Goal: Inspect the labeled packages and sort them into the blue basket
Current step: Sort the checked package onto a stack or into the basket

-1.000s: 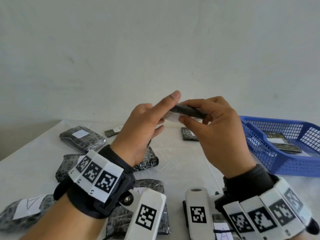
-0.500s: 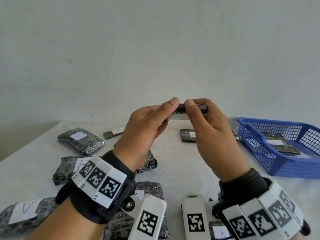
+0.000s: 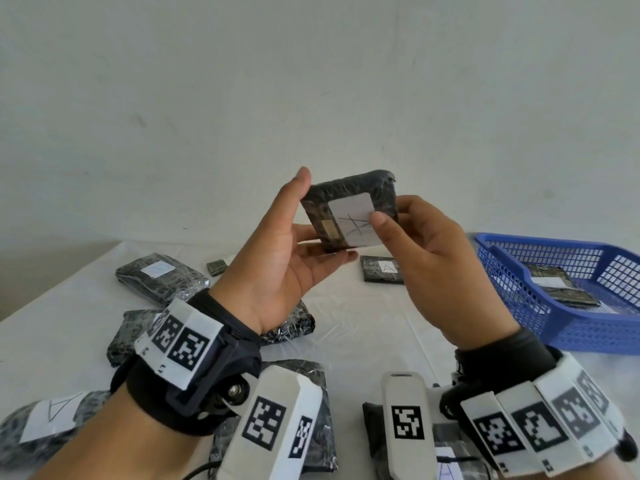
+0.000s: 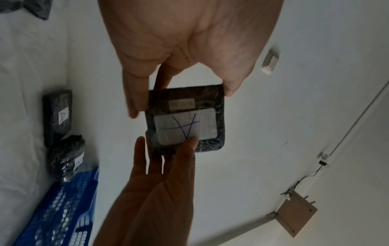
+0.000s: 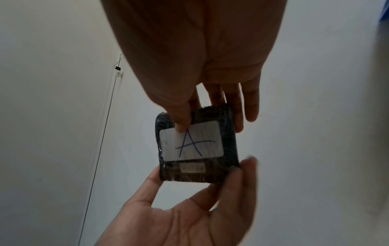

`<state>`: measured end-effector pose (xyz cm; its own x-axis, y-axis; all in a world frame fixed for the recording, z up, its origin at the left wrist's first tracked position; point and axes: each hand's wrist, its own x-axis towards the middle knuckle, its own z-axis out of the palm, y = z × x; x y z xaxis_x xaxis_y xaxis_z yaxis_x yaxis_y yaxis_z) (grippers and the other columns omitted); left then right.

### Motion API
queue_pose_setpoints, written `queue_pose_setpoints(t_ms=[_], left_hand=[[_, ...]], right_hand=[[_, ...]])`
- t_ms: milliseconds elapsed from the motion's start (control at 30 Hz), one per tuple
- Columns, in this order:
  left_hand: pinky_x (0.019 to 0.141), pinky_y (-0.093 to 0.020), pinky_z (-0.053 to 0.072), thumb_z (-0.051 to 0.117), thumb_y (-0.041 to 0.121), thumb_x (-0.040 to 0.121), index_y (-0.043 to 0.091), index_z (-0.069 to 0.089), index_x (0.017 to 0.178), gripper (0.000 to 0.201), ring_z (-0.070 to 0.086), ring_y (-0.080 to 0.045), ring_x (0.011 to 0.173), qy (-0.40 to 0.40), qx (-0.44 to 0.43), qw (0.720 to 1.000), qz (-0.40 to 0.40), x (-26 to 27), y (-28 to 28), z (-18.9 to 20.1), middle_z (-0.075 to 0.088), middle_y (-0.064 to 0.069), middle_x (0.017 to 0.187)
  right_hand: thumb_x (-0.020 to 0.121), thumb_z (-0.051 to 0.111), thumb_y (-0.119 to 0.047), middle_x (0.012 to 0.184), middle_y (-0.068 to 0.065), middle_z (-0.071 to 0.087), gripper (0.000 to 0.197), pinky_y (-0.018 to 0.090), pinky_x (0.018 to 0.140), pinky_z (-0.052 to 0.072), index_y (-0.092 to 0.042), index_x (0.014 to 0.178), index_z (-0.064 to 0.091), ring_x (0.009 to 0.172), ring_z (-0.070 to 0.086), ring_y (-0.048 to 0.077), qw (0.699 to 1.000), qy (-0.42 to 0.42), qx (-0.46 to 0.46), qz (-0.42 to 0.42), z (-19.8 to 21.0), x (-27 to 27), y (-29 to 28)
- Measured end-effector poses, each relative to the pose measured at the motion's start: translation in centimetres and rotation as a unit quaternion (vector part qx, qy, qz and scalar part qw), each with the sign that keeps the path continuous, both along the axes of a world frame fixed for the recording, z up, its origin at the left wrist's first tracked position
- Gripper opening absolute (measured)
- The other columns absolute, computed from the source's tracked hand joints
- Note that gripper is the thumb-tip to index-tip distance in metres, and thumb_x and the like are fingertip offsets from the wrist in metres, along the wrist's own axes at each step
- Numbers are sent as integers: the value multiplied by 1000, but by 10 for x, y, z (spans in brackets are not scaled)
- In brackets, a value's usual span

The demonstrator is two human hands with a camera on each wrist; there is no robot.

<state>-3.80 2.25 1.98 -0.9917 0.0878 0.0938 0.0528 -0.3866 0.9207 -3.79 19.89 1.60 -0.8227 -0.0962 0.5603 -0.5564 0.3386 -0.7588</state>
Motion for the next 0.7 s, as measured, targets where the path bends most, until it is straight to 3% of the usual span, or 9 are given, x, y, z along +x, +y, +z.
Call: queue_pose_setpoints(t_ms=[67, 133, 200, 267, 367, 467, 567, 633, 700], left_hand=[[98, -45, 59, 50, 63, 97, 4, 68, 126, 68, 72, -35, 108, -15, -37, 999, -13, -2, -1, -2, 72, -27, 119], [103, -48, 56, 49, 51, 103, 10, 73, 111, 47, 70, -24, 97, 8, -73, 997, 27, -2, 0, -3, 75, -16, 103], [91, -39, 61, 55, 36, 104, 18, 74, 97, 27, 70, -15, 89, 57, -100, 991, 66, -2, 0, -3, 76, -3, 91], [72, -30, 62, 61, 22, 102, 18, 74, 92, 17, 70, -13, 81, 90, -100, 987, 86, -1, 1, -3, 73, -2, 84], [60, -28, 60, 64, 11, 100, 12, 71, 87, 15, 70, -13, 74, 96, -83, 984, 127, -3, 1, -6, 69, -6, 81], [58, -30, 60, 62, 11, 101, 7, 67, 87, 15, 71, -15, 71, 85, -51, 986, 135, -4, 3, -7, 68, -8, 80], [58, -32, 62, 60, 12, 102, 3, 63, 95, 12, 75, -17, 70, 44, -34, 994, 89, -3, 6, -5, 72, -12, 83], [62, -34, 64, 62, 15, 101, 3, 62, 106, 13, 77, -20, 75, 16, -66, 997, 45, -2, 7, -6, 75, -16, 93], [65, -34, 64, 66, 16, 99, 3, 62, 114, 20, 77, -21, 78, 8, -121, 992, 29, -3, 7, -10, 75, -20, 103]], right_hand=[[103, 60, -39, 89, 2, 75, 18, 57, 80, 57, -26, 106, 71, 86, 70, 33, 1000, 11, 14, -9, 2, 2, 4], [102, 59, -40, 84, 9, 73, 20, 59, 73, 56, -25, 100, 72, 81, 68, 38, 1000, 6, 23, -15, 4, 4, 5], [101, 59, -43, 81, 13, 72, 22, 57, 68, 55, -24, 96, 71, 74, 65, 37, 998, -10, 52, -25, 6, 6, 5], [99, 61, -42, 77, 10, 71, 19, 54, 64, 55, -26, 97, 71, 66, 62, 34, 997, -32, 59, -35, 5, 6, 4], [96, 68, -41, 87, -1, 71, 25, 41, 65, 62, -30, 119, 63, 75, 71, 20, 997, -48, 27, -59, 7, 4, 5], [72, 80, -62, 114, -11, 60, 73, 20, 75, 58, -39, 135, 50, 91, 66, 5, 991, -56, 103, -63, 7, 6, 9], [64, 88, -59, 114, -19, 44, 92, -1, 71, 46, -40, 142, 43, 90, 57, -1, 976, -68, 193, -71, 9, 10, 13], [69, 90, -50, 114, -17, 42, 89, -1, 70, 46, -40, 144, 43, 90, 56, 2, 968, -76, 227, -73, 10, 10, 17], [70, 91, -47, 117, -14, 43, 90, 7, 70, 53, -45, 146, 43, 93, 59, 5, 961, -108, 247, -63, 11, 9, 22]])
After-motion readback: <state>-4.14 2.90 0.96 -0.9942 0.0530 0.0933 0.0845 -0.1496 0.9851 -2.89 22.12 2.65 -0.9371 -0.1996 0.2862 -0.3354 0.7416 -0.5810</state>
